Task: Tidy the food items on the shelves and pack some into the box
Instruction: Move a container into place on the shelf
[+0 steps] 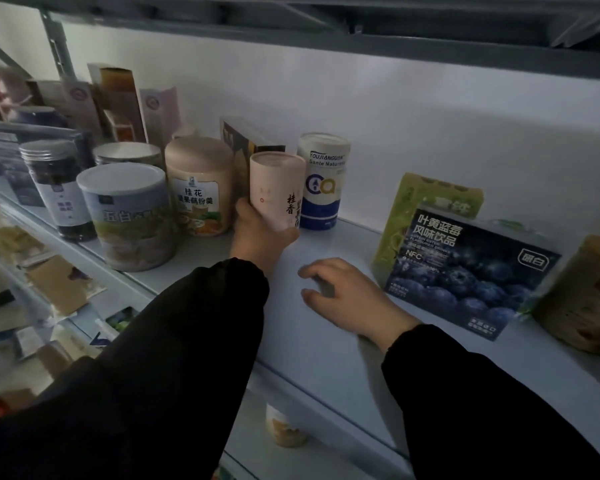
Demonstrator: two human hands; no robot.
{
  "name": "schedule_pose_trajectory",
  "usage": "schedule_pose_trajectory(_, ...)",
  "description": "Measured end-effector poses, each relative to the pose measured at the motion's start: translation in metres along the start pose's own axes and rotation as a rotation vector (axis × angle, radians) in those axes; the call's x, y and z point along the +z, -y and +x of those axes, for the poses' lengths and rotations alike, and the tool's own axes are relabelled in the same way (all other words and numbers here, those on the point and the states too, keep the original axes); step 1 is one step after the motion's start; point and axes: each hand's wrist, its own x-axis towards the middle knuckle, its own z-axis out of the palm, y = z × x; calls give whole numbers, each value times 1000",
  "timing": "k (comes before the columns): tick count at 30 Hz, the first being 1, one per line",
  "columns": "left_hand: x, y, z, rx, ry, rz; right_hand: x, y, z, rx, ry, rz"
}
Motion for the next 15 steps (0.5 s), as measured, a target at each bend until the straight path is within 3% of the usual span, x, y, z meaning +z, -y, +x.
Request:
schedule_pose_trajectory(9, -6, -8, -10, 59, 67, -50, -3, 4, -2, 45, -11, 94)
schedule_pose_trajectory(15, -14, -16, -29, 66, 93, -286, -10, 10, -1, 171, -253, 519)
